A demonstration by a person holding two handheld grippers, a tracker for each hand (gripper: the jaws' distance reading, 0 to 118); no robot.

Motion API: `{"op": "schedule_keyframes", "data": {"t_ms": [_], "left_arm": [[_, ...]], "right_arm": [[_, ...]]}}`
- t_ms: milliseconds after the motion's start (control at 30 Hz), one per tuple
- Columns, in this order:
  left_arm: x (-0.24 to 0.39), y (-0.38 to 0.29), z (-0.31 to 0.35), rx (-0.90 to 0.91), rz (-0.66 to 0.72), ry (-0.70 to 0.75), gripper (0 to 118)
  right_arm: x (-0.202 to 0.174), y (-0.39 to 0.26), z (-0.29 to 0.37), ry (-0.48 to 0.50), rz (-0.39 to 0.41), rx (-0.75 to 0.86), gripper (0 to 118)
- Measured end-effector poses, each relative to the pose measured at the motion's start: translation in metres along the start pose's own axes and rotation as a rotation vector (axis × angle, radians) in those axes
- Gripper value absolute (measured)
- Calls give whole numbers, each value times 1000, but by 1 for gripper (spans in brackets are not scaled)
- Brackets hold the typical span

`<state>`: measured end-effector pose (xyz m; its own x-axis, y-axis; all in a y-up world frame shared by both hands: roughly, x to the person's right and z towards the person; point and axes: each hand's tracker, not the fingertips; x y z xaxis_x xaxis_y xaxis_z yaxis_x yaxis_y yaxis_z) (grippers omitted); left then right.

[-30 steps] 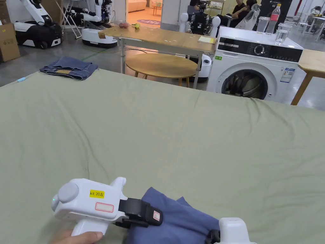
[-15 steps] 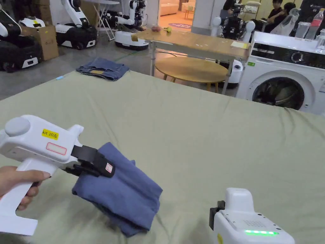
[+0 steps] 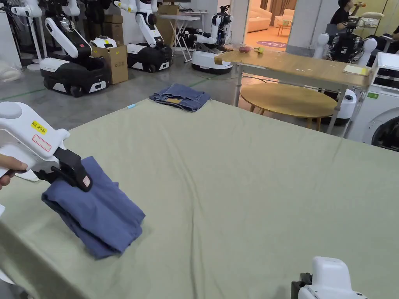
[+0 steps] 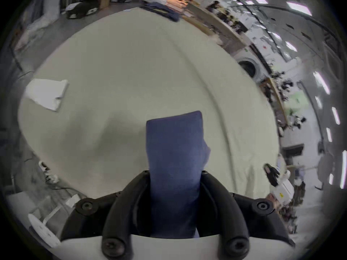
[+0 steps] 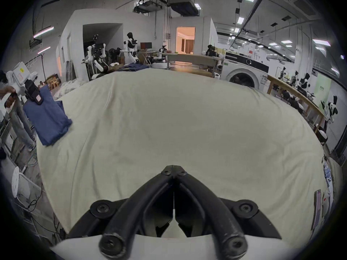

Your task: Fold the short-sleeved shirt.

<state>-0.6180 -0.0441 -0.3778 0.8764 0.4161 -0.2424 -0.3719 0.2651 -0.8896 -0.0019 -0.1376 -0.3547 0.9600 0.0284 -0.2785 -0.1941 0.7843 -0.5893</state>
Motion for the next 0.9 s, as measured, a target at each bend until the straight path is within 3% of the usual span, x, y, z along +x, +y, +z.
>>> {"op": "schedule_keyframes", "data": {"t_ms": [133,333,433,567,767,900], "left_arm": [[-20,5,-6,7,44,150,24],[-18,-10,-33,-17,16,250,24],[-9,-19,-35,-20,-4,275,43],[4,-26,-18,12,-91,414,52],[23,-36,28,161,-115,413,56],[53,-62,27,285,-138,253,56]], "right_arm": [[-3,0,-2,1,10,-15,0],[-4,-1,-4,12,12,-25,0],[-3,2,-10,18,18,-23,0],[-3,2,-9,32,21,-17,0],[1,6,-3,29,14,-1,0],[11,5,-1,20,-27,15,0]]}}
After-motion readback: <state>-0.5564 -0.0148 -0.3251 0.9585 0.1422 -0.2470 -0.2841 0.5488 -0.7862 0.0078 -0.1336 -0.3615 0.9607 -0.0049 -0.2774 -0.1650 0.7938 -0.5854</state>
